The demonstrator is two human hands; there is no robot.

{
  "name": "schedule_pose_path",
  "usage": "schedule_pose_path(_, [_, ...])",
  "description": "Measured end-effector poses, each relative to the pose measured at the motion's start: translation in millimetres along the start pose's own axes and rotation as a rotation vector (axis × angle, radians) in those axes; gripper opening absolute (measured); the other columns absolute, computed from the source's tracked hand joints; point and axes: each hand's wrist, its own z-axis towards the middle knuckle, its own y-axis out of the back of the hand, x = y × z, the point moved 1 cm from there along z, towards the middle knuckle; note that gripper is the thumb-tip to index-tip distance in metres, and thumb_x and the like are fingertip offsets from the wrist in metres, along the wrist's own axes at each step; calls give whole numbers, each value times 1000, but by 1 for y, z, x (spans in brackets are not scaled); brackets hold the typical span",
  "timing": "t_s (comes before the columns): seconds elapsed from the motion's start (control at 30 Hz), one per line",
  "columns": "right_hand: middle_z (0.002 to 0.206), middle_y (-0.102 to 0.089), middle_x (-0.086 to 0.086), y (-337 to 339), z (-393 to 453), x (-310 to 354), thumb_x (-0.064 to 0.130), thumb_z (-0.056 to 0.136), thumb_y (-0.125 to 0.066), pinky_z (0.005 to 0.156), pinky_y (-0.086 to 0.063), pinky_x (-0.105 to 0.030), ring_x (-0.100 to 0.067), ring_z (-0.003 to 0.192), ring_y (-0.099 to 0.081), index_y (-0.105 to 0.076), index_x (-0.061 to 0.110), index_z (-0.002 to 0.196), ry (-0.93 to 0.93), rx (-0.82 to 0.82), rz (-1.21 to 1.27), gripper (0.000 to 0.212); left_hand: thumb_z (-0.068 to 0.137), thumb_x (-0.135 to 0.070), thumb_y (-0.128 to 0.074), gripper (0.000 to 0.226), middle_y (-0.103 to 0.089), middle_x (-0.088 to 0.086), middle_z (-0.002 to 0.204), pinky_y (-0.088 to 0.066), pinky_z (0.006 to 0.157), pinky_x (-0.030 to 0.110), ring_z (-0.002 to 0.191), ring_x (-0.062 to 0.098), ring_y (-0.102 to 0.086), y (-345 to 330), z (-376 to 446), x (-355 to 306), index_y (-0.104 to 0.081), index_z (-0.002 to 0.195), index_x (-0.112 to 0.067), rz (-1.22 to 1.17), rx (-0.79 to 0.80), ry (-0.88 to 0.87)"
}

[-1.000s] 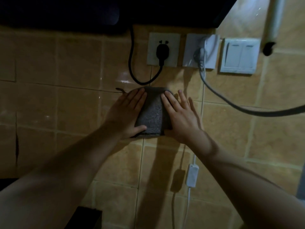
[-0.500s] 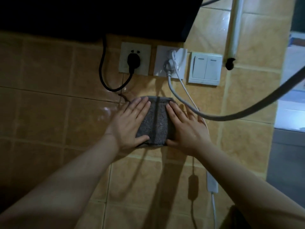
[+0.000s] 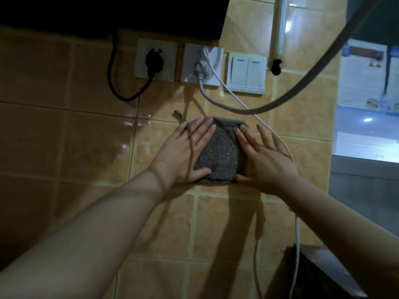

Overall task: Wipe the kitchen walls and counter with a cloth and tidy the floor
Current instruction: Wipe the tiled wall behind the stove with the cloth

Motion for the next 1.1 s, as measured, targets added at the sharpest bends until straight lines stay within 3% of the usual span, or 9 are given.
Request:
schedule_pose_path(0.33, [157,18,4,-9,-23,-3,68,80,-49,116,5,-36,-18,145,16,16,21,148,5,56,-84,106,82,-70,-32,101,21,11,155,1,116,40,144,25,14,-6,-9,-29,20,145,-11,8,13,-7])
schedule_pose_path(0.73, [153,25,-2,-35,-57,9,69,83,-42,116,5,-37,-21,145,17,21,14,146,31,88,-159,105,83,-73,-24,99,22,10,155,10,112,40,144,23,16,-23,-43,-58,23,144,-11,73,-42,0])
schedule_pose_path(1.1, [157,18,-8,-30,-47,38,65,83,-47,117,3,-38,-21,145,16,17,9,148,77,74,-212,106,85,-70,-24,96,18,9,156,0,116,38,145,22,9,-26,-63,-37,20,145,-8,114,8,38])
